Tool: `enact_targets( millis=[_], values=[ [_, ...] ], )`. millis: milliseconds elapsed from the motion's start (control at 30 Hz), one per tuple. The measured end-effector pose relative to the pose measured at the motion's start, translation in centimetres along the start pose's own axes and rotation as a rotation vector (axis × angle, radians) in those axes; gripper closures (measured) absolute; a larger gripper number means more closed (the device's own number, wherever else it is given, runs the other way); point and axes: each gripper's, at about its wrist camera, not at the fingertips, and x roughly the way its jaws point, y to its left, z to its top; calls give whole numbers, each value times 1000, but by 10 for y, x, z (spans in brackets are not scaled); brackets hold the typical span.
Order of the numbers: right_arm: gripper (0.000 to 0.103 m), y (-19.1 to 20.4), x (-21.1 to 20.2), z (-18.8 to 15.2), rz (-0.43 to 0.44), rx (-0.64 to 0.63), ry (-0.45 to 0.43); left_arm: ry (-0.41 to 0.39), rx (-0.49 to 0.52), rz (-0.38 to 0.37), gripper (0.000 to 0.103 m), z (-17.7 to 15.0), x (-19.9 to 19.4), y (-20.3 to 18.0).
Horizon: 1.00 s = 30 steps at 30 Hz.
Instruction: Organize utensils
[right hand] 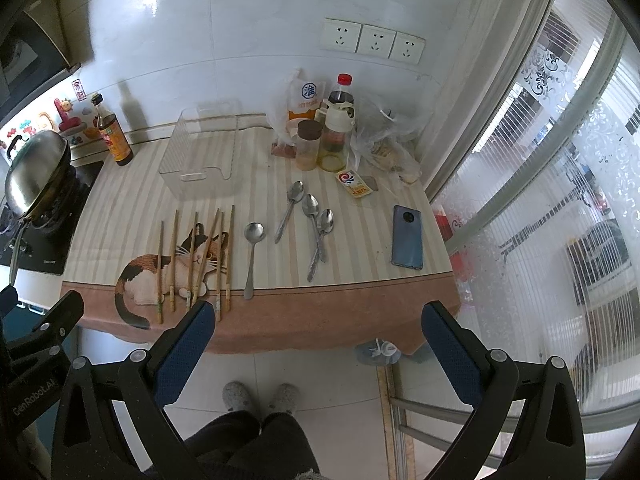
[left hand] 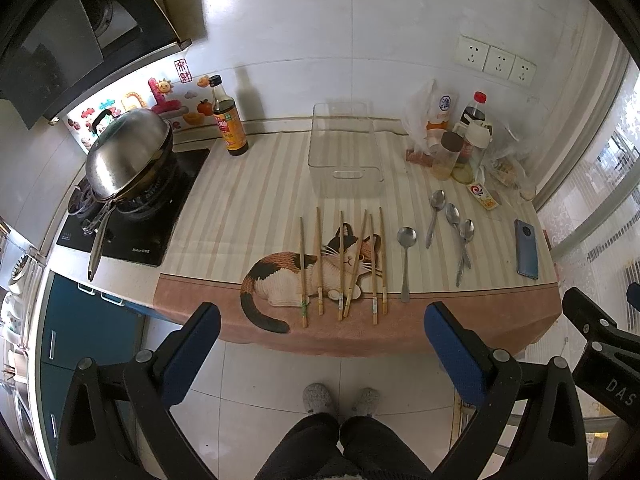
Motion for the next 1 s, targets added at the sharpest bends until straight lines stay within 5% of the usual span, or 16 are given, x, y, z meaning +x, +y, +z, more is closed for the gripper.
enact_targets(
  millis=[700,867,1000],
  values=[
    [0,5,0,2,13,-2,-14,-21,-14,4,0,11,3,8],
    [0,1,19,9,77,36,-65,-124,-30,94,0,24,18,18],
    [0,10,54,19,127,33,-77,-131,-42,176,0,34,53,30]
  ],
)
